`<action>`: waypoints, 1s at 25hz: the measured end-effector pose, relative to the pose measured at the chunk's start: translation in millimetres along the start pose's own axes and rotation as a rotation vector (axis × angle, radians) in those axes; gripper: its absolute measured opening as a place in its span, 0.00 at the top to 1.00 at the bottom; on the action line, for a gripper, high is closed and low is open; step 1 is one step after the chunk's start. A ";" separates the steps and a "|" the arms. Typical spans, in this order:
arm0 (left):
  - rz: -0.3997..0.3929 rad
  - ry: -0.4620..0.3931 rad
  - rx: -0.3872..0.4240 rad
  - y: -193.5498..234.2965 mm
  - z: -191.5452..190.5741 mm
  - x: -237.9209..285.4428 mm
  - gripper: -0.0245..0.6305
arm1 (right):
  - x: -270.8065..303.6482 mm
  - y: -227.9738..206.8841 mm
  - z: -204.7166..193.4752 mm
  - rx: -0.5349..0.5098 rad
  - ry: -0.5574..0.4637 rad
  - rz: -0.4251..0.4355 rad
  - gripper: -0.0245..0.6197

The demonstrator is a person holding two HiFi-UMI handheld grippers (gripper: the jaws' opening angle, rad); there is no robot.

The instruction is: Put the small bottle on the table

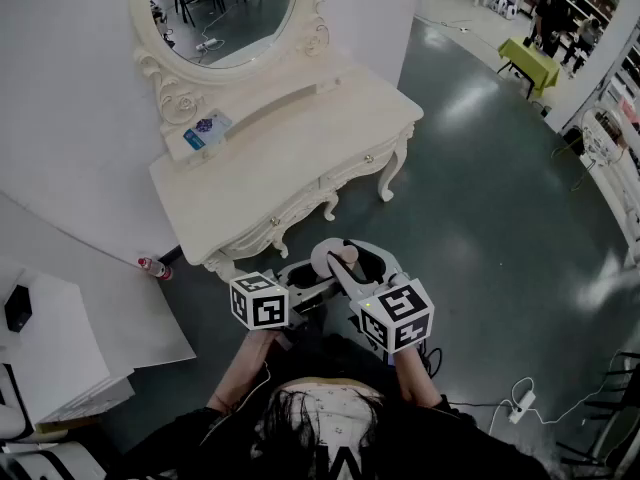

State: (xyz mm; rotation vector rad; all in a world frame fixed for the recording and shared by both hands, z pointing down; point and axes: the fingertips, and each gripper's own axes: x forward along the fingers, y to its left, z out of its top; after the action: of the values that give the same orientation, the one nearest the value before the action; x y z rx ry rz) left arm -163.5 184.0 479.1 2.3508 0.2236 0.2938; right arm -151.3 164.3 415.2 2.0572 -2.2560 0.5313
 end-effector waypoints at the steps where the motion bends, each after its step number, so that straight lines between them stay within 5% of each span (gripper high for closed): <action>1: -0.002 -0.001 -0.002 0.0 -0.8 -0.2 0.57 | -0.1 0.3 -0.6 0.000 0.000 -0.001 0.74; 13: 0.008 0.000 -0.019 15.0 1.7 -4.3 0.57 | 16.2 -1.6 -5.2 0.019 0.011 0.001 0.74; 25: 0.002 0.050 -0.036 70.9 54.7 25.7 0.57 | 77.7 -56.4 17.0 0.056 0.038 -0.017 0.74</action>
State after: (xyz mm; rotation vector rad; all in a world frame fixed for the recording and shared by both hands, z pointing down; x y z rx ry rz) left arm -118.5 103.9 494.5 2.3100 0.2384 0.3549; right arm -102.2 81.7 431.8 2.0715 -2.2254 0.6340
